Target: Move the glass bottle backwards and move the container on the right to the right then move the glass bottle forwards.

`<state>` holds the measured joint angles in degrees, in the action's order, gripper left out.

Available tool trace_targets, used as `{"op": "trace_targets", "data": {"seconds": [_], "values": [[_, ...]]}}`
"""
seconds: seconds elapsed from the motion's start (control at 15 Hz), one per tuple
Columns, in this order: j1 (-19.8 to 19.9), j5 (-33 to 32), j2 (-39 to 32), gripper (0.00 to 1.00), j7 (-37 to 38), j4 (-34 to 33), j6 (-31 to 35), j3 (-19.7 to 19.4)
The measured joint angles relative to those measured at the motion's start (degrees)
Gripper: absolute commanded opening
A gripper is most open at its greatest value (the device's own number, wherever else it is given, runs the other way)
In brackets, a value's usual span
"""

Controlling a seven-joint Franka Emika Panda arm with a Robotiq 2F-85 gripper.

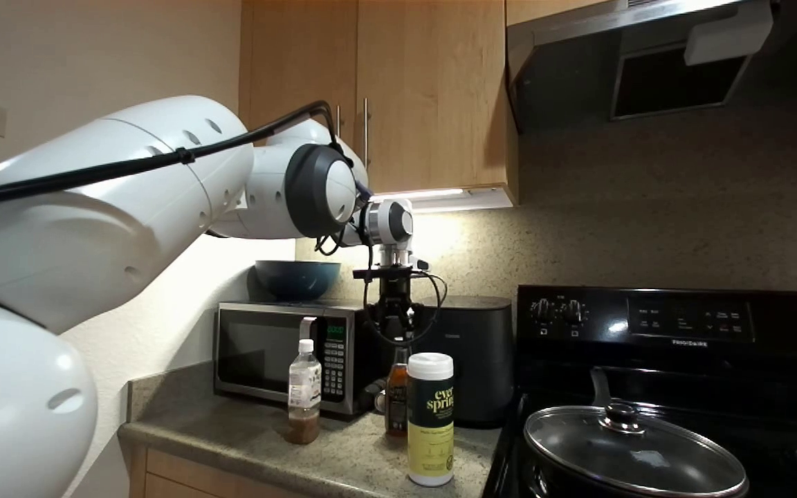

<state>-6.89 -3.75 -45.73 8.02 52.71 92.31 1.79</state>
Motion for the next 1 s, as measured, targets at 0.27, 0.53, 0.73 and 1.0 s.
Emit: {"op": "trace_targets", "data": {"seconds": [0.27,0.53,0.73,1.0], "values": [[0.28,0.25,-0.05,0.55,0.0,-1.66,-3.07,0.0],[0.16,0.22,-0.07,0.38,0.41,-2.14,-4.4,-0.4],[0.15,0.22,-0.14,0.81,0.42,-2.16,-4.36,-0.43],[0.26,0.22,-1.37,1.0,0.35,-2.67,-3.92,-0.43]]}}
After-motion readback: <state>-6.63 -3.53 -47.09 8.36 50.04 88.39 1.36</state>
